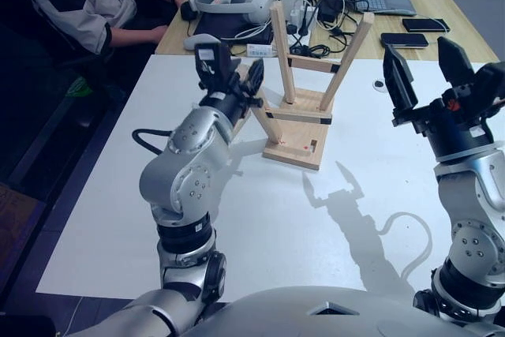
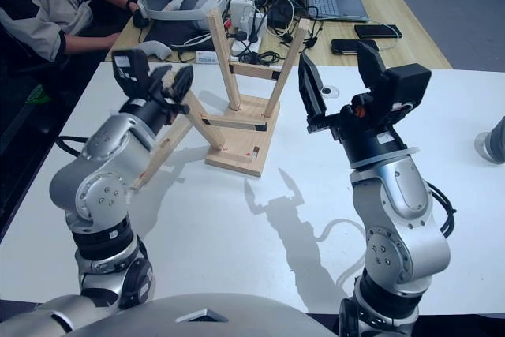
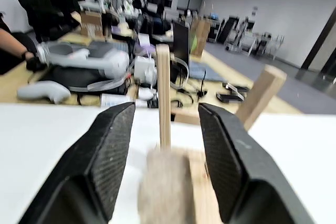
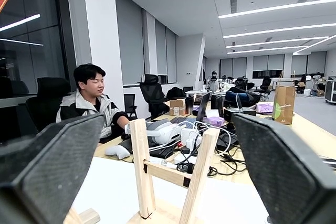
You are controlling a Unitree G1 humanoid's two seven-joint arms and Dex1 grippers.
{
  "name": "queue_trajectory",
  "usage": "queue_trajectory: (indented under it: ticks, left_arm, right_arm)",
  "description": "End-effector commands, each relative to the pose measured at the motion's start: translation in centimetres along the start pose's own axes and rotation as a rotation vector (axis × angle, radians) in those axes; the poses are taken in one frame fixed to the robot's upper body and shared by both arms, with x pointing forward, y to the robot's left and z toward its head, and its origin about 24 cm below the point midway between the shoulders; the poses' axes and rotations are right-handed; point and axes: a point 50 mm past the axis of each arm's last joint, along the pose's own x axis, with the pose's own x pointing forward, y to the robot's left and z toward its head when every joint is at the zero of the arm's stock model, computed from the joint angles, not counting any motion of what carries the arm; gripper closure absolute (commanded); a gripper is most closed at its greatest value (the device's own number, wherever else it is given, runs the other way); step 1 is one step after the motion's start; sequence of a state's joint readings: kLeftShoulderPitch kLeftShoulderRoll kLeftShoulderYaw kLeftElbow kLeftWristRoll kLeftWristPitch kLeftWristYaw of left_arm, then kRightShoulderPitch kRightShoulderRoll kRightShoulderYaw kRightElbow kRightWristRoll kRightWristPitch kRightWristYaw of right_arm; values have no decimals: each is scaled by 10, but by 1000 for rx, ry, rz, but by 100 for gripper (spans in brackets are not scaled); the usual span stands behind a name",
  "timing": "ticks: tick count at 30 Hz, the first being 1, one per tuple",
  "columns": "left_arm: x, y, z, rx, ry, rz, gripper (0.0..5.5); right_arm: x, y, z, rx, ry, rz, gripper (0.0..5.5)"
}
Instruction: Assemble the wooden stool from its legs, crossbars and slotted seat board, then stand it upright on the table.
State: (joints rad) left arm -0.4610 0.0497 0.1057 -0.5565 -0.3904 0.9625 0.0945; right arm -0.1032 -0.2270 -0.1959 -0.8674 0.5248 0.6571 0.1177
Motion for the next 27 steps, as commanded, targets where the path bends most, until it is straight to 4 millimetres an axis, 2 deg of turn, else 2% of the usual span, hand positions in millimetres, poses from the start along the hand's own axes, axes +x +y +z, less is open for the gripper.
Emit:
queue_trajectory:
  ticks: [1, 4, 7, 9, 11, 13, 15, 17, 19, 20, 22, 27]
  left_arm:
    - [7, 4, 33, -5, -135, 27, 330]
    - [15, 15, 60, 19, -226, 61, 330]
    - [25, 26, 75, 73, -237, 70, 330]
    - [30, 28, 90, 74, -264, 37, 330]
    - [35, 22, 91, 83, -220, -26, 330]
    - [41, 14, 67, 163, -34, -80, 330]
    - [40, 9, 33, 233, 174, -131, 330]
    - [31, -1, -1, 312, 374, -225, 330]
    - [23, -10, -19, 365, 474, -291, 330]
    - [25, -11, -17, 364, 457, -286, 330]
    - [35, -8, 0, 328, 352, -225, 330]
    - [49, 0, 50, 222, 53, -111, 330]
  right_arm:
    - [-1, 1, -2, 0, 11, 17, 96]
    - [-1, 2, -2, 3, 13, 23, 96]
    - [-1, 2, -3, 6, 14, 26, 96]
    - [0, 2, -3, 9, 17, 31, 96]
    - [0, 2, -4, 15, 21, 38, 96]
    - [1, 2, -4, 19, 24, 43, 96]
    - [1, 2, -5, 20, 27, 44, 96]
    - [2, 2, -5, 22, 33, 48, 96]
    - [2, 2, -6, 26, 41, 53, 96]
    - [2, 3, -6, 29, 46, 56, 96]
    - [2, 4, -8, 35, 57, 61, 96]
    - [3, 5, -10, 47, 70, 74, 96]
